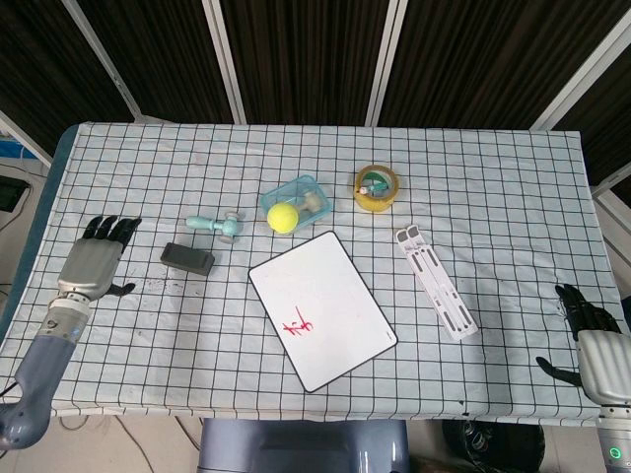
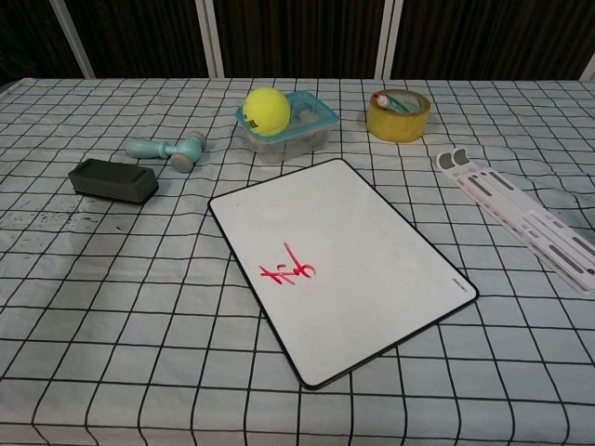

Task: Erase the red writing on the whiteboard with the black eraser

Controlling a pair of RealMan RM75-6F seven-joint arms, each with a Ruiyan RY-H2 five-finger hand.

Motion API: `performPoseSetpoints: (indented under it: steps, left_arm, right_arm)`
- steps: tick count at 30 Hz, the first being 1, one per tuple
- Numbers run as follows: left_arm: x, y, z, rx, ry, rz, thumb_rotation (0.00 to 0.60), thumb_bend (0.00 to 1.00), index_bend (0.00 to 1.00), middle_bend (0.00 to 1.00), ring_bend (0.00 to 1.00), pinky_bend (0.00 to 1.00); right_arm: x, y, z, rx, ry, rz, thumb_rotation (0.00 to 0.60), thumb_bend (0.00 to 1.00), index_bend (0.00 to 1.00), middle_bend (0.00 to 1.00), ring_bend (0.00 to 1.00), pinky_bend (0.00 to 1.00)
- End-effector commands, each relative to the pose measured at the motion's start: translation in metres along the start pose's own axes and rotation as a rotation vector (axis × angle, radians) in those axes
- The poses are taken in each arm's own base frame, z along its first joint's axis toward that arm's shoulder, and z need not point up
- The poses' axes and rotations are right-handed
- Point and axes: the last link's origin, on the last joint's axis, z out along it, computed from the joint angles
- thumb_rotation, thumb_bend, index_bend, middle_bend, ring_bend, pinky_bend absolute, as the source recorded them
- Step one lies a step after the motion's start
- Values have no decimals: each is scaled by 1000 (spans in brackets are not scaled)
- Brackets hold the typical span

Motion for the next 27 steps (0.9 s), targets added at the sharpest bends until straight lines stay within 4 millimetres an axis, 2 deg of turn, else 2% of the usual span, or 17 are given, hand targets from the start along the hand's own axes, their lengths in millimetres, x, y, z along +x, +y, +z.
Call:
performPoseSetpoints:
  steps: [1,7,12,20,27]
  left_arm:
    - [1,18,30,16,0,39,600,107,10,78,0,6]
    - [-11,34,57,24,-53,92,600,102,10,79,0,7]
    - [-21,48,70,-24,-121,101,600,90,10,82,0,6]
    - [-32,67,71,-125,-193,98,600,88,26,125,0,6]
    - [-35,78,75,-156,-164,123,600,115,130,225,0,7]
  right_arm:
    - [0,0,0,0,-1,0,600,71,59,92,195,213]
    - [0,0,1,-2,-3,0,600,70,59,92,195,213]
    - [-1,0,1,-5,-5,-1,600,71,59,92,195,213]
    - [-1,0,1,-9,-7,-3,600,71,59,93,195,213]
    - [-1,1,1,-12,-8,0,600,71,59,93,195,212]
